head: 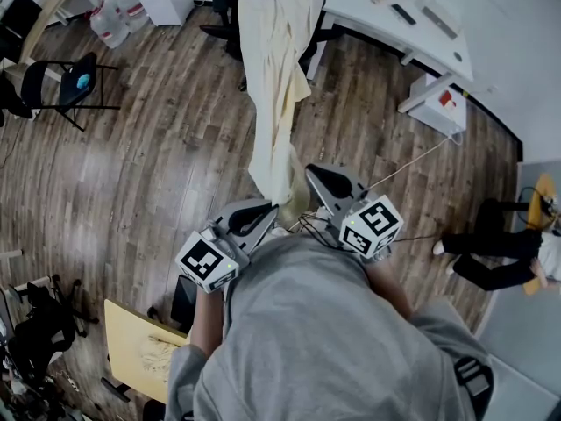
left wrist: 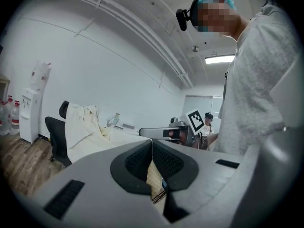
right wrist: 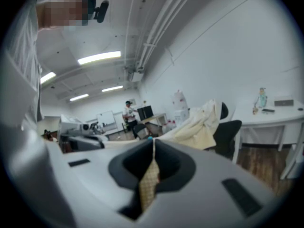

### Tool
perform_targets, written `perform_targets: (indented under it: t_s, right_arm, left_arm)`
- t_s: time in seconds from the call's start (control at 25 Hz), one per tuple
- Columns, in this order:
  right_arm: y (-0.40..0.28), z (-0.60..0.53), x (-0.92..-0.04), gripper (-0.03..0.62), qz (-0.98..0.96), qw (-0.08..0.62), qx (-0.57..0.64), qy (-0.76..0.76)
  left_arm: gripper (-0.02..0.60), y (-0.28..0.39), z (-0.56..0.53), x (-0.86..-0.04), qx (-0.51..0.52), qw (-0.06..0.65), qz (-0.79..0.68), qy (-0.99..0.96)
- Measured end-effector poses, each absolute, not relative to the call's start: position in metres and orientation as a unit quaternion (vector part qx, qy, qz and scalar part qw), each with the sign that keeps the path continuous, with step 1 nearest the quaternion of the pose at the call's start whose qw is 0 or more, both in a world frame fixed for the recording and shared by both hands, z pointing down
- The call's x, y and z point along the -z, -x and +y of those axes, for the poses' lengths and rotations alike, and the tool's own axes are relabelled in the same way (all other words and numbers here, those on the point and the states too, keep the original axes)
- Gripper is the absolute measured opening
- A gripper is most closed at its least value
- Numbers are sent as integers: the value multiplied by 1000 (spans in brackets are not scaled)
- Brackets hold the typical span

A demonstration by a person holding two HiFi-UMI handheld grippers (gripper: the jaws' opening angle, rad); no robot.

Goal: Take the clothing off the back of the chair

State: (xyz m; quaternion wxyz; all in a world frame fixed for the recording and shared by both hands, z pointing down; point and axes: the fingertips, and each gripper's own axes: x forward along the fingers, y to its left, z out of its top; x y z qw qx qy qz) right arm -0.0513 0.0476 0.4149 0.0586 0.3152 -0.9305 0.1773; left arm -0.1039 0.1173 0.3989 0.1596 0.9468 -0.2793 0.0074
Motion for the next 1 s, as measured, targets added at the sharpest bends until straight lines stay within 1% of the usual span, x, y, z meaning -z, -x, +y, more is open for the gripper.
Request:
perform_targets:
  t_s: [0.56, 1.0]
  right_arm:
    - [49, 49, -414, 35, -929, 61, -172, -322]
    - [34, 6, -424, 35, -923, 97, -143, -343]
  left_arm:
    - [35, 101, 129, -403, -18, 164, -267, -949]
    - [35, 92, 127, -396, -24, 157, -281, -947]
